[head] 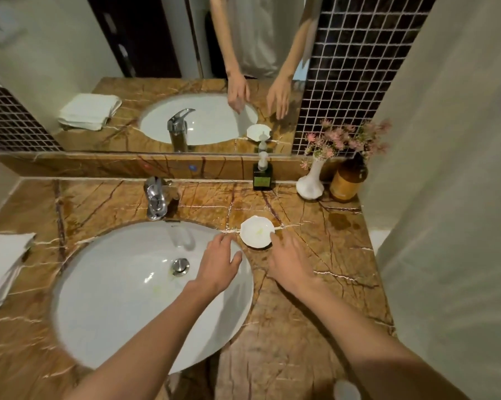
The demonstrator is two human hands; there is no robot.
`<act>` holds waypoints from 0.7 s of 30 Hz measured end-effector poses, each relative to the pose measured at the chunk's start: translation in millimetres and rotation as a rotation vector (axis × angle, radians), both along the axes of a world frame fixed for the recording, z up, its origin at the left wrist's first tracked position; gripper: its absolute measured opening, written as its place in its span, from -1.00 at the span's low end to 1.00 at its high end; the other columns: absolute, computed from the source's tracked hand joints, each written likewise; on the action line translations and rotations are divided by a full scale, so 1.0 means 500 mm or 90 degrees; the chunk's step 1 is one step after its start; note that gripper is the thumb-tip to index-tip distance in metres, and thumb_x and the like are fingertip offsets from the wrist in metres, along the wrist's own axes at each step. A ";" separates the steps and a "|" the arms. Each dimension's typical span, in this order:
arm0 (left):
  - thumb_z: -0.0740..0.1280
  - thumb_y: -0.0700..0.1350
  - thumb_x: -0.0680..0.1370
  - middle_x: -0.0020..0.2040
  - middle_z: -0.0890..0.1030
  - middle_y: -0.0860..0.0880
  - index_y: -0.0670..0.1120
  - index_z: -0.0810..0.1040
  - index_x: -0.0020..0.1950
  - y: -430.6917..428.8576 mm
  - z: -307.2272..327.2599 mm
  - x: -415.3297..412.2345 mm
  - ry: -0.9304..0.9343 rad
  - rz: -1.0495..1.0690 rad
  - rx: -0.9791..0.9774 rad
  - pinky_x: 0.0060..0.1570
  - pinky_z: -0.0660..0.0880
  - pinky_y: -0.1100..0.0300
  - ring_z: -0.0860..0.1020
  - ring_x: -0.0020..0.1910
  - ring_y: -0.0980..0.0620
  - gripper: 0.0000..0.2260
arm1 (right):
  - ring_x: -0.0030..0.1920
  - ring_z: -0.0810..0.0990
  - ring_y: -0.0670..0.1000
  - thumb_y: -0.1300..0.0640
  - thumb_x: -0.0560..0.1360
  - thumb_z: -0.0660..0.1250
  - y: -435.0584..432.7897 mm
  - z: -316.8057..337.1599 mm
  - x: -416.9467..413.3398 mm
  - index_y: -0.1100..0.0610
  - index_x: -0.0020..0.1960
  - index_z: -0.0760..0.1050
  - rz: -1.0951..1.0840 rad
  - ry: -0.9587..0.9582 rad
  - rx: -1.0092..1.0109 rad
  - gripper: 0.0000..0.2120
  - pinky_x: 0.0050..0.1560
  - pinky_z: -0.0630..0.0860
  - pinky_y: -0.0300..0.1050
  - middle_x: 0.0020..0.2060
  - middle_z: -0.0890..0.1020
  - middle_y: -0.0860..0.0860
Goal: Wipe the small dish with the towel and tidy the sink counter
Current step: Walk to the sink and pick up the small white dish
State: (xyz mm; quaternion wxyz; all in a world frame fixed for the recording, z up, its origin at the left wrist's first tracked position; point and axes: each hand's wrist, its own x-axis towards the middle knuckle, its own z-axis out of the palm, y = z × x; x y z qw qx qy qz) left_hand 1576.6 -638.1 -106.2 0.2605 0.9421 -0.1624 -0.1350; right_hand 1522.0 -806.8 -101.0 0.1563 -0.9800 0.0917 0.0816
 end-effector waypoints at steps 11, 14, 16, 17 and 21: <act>0.26 -0.18 0.54 -0.16 0.55 -0.19 -0.13 0.37 -0.19 -0.093 -0.068 0.060 0.125 0.132 -0.064 -0.26 0.30 0.14 0.47 -0.20 -0.13 -0.87 | 0.20 0.47 0.23 0.26 0.58 0.13 -0.079 -0.056 0.163 0.11 0.40 0.34 0.007 0.057 0.074 -0.60 0.14 0.47 0.07 0.23 0.47 0.20; 0.24 -0.20 0.54 -0.17 0.55 -0.16 -0.19 0.45 -0.10 -0.105 -0.081 0.057 0.115 0.211 -0.100 -0.24 0.34 0.13 0.48 -0.20 -0.11 -0.94 | 0.11 0.53 0.24 0.32 0.57 0.11 -0.096 -0.068 0.187 0.14 0.33 0.41 0.057 0.069 0.075 -0.64 0.06 0.52 0.09 0.14 0.55 0.21; 0.24 -0.20 0.53 -0.15 0.58 -0.15 -0.20 0.46 0.01 -0.108 -0.086 0.054 0.124 0.287 -0.152 -0.19 0.45 0.08 0.54 -0.18 -0.13 -0.91 | 0.06 0.55 0.25 0.32 0.58 0.08 -0.098 -0.074 0.194 0.15 0.35 0.39 0.071 0.077 0.067 -0.63 -0.03 0.53 0.06 0.10 0.57 0.22; 0.24 -0.21 0.53 -0.14 0.60 -0.16 -0.19 0.46 0.03 -0.110 -0.087 0.054 0.136 0.317 -0.177 -0.15 0.51 0.02 0.57 -0.16 -0.15 -0.89 | 0.03 0.55 0.26 0.32 0.58 0.07 -0.098 -0.076 0.196 0.16 0.35 0.38 0.071 0.080 0.066 -0.63 -0.08 0.51 0.04 0.08 0.57 0.22; 0.24 -0.27 0.50 -0.18 0.62 -0.19 -0.24 0.52 0.04 -0.113 -0.087 0.061 0.158 0.349 -0.214 -0.09 0.58 -0.12 0.61 -0.16 -0.19 -0.85 | -0.04 0.56 0.24 0.27 0.60 0.05 -0.097 -0.078 0.192 0.23 0.18 0.49 0.053 0.084 0.093 -0.72 -0.17 0.45 0.00 -0.01 0.60 0.23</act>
